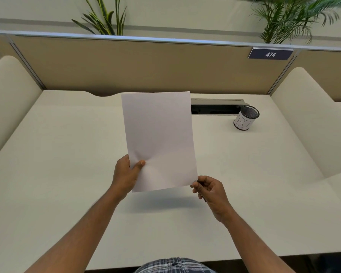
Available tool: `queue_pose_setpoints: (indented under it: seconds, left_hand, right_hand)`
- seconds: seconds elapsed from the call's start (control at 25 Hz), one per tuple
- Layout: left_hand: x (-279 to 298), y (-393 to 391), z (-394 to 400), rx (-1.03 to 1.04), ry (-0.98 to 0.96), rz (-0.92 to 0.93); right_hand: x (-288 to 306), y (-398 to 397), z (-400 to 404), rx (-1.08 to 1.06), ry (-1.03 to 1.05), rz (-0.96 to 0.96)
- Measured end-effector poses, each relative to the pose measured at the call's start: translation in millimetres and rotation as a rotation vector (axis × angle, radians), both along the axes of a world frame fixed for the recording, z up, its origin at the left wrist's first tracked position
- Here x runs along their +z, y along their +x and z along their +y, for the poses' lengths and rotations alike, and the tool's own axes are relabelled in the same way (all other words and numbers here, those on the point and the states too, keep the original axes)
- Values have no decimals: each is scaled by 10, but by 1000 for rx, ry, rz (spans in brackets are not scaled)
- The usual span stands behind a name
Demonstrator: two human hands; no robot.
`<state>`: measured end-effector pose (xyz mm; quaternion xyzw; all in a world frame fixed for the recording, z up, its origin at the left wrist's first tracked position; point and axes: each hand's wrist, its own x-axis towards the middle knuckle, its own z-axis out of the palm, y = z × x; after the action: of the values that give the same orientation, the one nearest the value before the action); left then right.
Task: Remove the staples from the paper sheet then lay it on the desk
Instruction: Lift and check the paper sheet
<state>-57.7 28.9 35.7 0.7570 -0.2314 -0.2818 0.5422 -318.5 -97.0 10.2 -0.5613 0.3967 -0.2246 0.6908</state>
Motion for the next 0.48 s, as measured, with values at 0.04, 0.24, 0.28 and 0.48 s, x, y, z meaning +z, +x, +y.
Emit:
queue_pose_setpoints:
  seconds: [0.04,0.24,0.28,0.48]
  left_hand:
    - [5,-2,-2,0,1,-1]
    - [5,4,-9,0,6,-8]
    - [0,7,-8,1,6,-4]
    - [-37,13,-6,-7,4,11]
  right_hand:
    - [-19,-2,-7,3,-3,3]
    - [-52,13,-25,15,-20,11]
    - [-58,16,-27,16,-26,14]
    - [-47,25,-16,5,-63,19]
